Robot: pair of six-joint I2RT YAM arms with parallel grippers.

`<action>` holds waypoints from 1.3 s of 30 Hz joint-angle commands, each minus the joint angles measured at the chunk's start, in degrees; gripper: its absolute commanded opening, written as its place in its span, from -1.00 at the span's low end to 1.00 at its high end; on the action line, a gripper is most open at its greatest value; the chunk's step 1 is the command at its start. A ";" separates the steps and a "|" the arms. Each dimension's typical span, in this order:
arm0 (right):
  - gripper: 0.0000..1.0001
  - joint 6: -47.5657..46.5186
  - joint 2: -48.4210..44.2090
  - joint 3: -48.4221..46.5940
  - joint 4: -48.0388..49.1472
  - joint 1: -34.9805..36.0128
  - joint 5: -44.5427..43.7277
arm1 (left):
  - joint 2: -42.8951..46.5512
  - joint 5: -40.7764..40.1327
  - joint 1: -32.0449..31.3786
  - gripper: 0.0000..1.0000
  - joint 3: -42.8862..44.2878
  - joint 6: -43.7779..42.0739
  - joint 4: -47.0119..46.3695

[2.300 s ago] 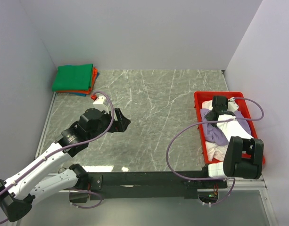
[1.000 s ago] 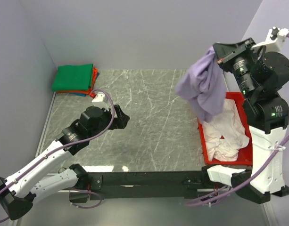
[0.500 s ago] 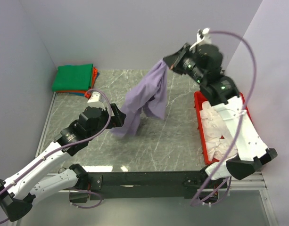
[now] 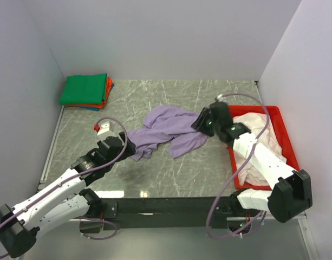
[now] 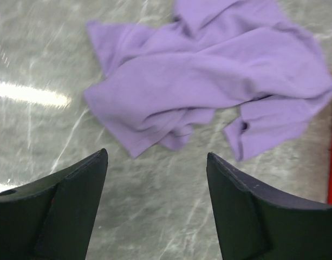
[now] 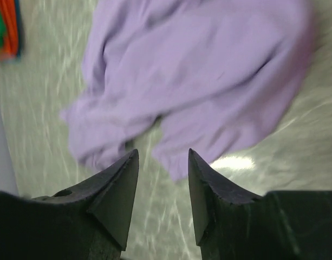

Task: Fold and stack the t-shirts
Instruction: Move the tshirt to the center of the board, then flatten the tshirt out

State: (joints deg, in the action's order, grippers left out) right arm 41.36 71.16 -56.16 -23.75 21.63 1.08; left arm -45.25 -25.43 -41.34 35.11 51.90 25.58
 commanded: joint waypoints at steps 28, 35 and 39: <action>-0.06 6.27 2.76 16.61 15.22 18.80 -7.85 | -23.20 5.92 0.82 -0.02 -8.75 0.31 -23.56; -0.06 6.10 3.55 16.79 15.92 18.89 -7.67 | -26.90 6.53 0.74 0.02 -9.19 -0.31 -25.23; -0.07 5.92 4.43 16.43 15.84 18.80 -7.85 | -28.13 4.87 0.74 -0.16 -8.66 -0.48 -24.88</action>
State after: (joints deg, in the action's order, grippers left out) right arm 47.09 75.13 -40.01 -9.78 40.12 -5.13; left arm -72.18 -20.10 -40.66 25.43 52.69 0.47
